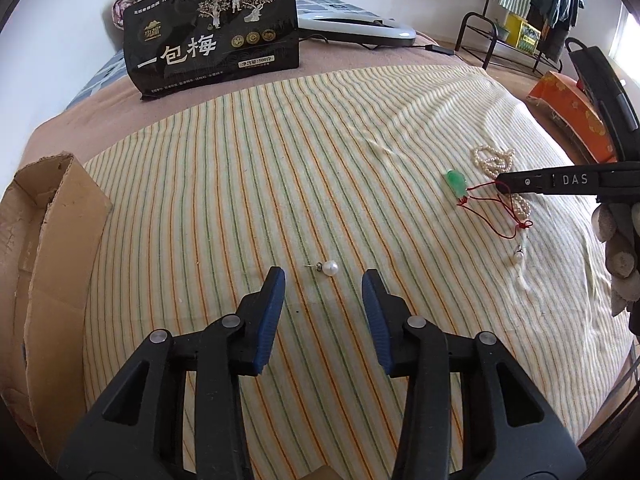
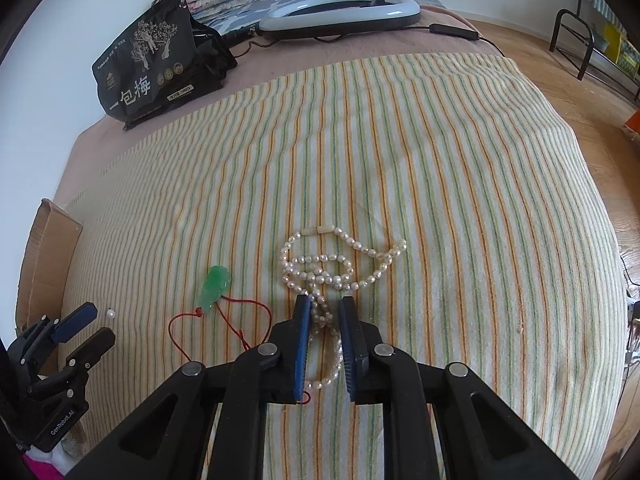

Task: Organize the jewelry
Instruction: 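Close the left gripper on the pearl stud while right gripper grasps the pearl necklace, then carry the pearl stud and pearl necklace in both grippers over the cardboard box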

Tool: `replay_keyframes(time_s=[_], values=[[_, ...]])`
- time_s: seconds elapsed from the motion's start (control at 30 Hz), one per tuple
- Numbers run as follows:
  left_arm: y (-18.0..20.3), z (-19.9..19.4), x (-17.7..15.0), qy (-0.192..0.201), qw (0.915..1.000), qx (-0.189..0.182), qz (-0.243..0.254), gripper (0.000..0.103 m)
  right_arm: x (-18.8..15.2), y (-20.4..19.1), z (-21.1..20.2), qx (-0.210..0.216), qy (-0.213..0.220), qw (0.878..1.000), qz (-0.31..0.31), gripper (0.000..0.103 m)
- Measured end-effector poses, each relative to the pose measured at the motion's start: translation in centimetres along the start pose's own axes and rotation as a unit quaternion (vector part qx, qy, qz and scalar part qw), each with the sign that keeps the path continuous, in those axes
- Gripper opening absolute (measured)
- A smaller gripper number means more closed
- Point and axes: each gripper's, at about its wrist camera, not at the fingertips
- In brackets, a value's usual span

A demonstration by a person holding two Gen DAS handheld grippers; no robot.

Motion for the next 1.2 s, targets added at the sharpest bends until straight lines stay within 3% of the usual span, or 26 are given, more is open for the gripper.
replay_keyframes(time_s=[0.13,0.3,0.67,1.2], values=[[0.3,1.1,-0.1,-0.008,0.9999,0.004,0.006,0.036,0.0,0.0,0.1,0.002,0.003,1.0,0.002,0.012],[0.7,1.3,-0.1,-0.002,0.9998,0.009,0.017,0.016,0.0,0.3,0.0,0.011,0.007,1.0,0.011,0.005],[0.3,0.1,0.5,0.012,0.9999,0.007,0.006,0.016,1.6,-0.5,-2.9,0.02,0.056,0.998,0.015,0.004],[-1.2,-5.0,3.0,0.081,0.9963,0.0,-0.03,0.016,4.1,-1.8,-10.4,0.027,0.144,0.989,0.009,0.004]])
Point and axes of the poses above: each gripper's, at about its wrist camera, not at the fingertips, and z roughly the way its jaws point, y to its right, x to its top, and after that the axes turned 12 degrees about y, right-handed
